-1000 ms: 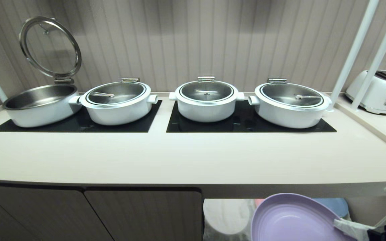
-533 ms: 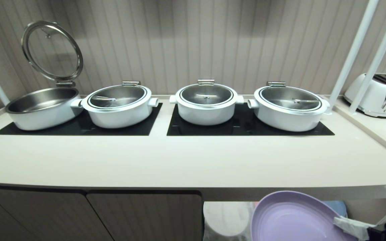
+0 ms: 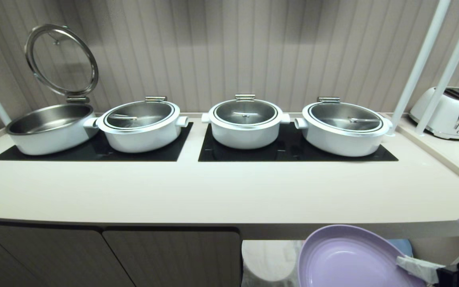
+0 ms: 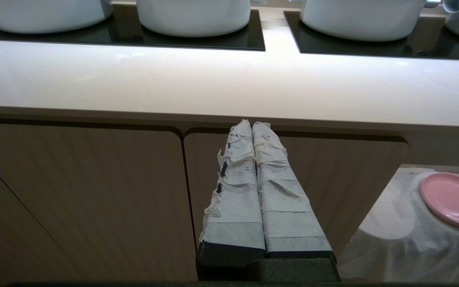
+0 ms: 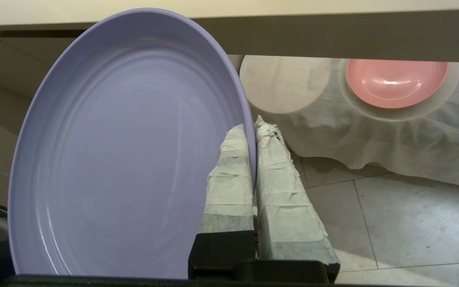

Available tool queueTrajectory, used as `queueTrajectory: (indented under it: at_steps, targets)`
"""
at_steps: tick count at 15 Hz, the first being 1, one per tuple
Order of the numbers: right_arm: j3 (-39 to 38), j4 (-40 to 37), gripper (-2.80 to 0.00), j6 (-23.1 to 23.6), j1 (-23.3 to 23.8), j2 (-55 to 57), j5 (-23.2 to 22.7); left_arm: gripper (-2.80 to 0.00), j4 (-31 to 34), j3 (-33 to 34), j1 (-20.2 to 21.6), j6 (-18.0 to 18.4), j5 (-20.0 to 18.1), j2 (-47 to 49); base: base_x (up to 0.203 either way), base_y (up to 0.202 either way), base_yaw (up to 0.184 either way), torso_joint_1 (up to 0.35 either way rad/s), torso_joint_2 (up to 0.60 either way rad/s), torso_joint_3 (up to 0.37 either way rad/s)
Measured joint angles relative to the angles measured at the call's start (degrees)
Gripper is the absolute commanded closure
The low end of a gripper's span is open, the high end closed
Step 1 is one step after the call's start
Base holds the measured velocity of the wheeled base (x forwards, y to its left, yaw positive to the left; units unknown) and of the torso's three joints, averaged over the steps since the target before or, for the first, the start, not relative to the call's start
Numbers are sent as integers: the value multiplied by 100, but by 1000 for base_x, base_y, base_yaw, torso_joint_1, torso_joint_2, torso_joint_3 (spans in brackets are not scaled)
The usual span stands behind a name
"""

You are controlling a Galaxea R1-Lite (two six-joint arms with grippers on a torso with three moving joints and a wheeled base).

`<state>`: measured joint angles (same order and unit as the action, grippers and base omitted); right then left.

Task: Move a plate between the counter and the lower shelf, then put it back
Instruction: Put the plate

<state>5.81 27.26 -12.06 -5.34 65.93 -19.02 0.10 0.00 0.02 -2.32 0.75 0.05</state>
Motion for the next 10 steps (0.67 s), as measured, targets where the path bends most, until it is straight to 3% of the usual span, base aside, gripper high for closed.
queueTrajectory:
  at_steps: [10]
  targets:
    - [11,7,0,-397,9,57,12,0,0,0,0,-1,0,0,0,0,0,0,0,0]
